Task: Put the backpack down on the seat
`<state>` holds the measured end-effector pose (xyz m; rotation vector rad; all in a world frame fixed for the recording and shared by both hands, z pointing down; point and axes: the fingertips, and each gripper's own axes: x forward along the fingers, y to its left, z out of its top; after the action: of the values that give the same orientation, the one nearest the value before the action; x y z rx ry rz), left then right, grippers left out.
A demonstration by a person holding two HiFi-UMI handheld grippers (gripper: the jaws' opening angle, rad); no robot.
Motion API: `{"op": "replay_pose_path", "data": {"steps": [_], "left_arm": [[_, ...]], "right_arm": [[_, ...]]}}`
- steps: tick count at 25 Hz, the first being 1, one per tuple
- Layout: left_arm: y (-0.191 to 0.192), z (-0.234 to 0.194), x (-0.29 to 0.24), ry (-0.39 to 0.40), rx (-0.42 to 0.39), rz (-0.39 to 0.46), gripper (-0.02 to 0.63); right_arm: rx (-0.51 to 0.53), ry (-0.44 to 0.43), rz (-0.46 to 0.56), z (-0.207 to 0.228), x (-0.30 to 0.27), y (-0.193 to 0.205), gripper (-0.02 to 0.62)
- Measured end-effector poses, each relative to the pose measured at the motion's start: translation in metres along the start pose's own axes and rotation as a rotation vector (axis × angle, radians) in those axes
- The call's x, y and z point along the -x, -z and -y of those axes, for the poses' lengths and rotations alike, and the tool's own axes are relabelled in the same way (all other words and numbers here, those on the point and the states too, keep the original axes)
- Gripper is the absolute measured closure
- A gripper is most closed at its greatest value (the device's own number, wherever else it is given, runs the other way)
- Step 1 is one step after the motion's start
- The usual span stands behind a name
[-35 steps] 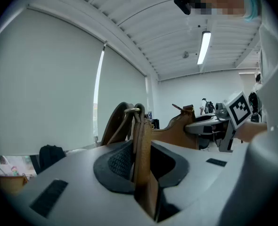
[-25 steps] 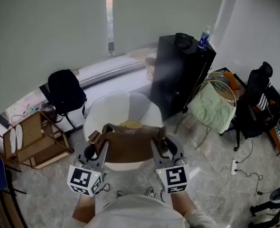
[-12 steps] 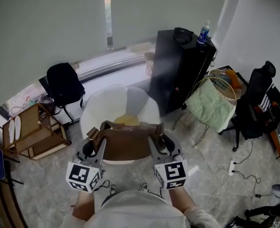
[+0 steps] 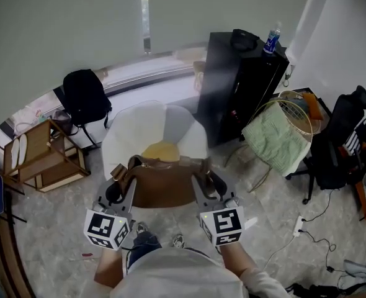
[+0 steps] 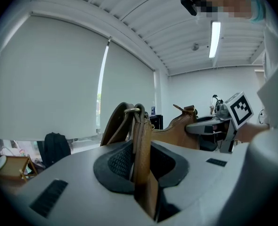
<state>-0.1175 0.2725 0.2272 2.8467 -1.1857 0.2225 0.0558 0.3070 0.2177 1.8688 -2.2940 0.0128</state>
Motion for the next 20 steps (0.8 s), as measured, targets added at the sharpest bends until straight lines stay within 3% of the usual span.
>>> {"op": "replay_pose_path", "data": {"steps": [10,20], "left_arm": [[-0.002,0.001,-0.018,0.015,-0.013,-0.002,0.518],[-0.015,-0.055,-0.051,0.071,-0.004,0.024,0.518]], "right_arm": [[-0.021,0.014,0.006,0.014,-0.006,0.003,0.43],[-0.009,0.061,0.002,0.009,-0.058,-0.019,0.43]]}}
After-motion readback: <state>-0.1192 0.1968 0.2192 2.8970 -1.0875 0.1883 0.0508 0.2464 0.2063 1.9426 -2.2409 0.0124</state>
